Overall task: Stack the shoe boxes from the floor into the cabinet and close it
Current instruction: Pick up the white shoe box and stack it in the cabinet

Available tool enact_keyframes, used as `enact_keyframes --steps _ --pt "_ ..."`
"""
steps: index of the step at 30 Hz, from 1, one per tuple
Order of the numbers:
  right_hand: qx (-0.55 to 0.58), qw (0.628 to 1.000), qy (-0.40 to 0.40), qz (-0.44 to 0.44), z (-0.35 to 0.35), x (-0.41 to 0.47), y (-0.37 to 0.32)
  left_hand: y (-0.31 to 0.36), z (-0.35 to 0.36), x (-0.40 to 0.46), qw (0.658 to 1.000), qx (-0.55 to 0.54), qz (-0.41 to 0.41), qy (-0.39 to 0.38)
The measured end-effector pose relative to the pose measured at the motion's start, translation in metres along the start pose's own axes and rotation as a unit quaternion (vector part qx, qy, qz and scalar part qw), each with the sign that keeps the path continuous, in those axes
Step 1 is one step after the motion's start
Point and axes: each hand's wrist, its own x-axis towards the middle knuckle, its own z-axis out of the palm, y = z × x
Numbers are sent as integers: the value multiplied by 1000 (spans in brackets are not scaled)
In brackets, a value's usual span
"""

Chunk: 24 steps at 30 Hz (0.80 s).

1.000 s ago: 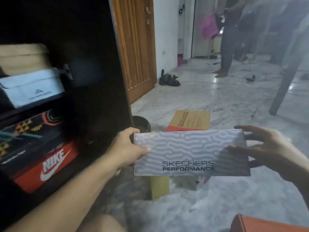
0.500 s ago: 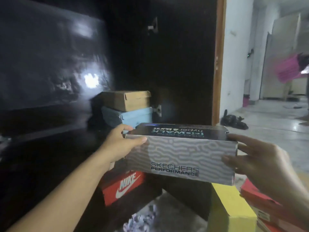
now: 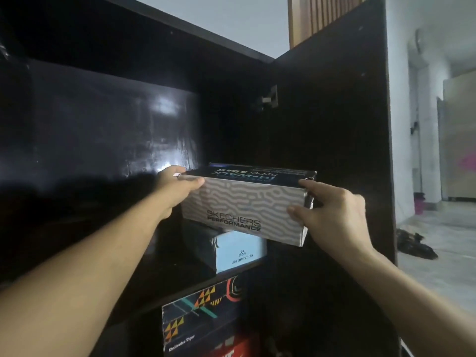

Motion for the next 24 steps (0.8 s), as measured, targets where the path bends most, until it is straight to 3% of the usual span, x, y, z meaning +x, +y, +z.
enact_keyframes --steps 7,15,19,24 --pt "-58 997 -6 -54 66 46 0 7 54 39 994 -26 17 100" --pt "-39 994 -82 -64 132 86 23 -12 89 44 997 -65 30 -9" --pt "-77 978 -180 -73 153 98 40 -24 97 47 997 46 62 -31" --pt "-130 960 -229 -94 171 109 51 -33 96 58 990 118 80 -9"
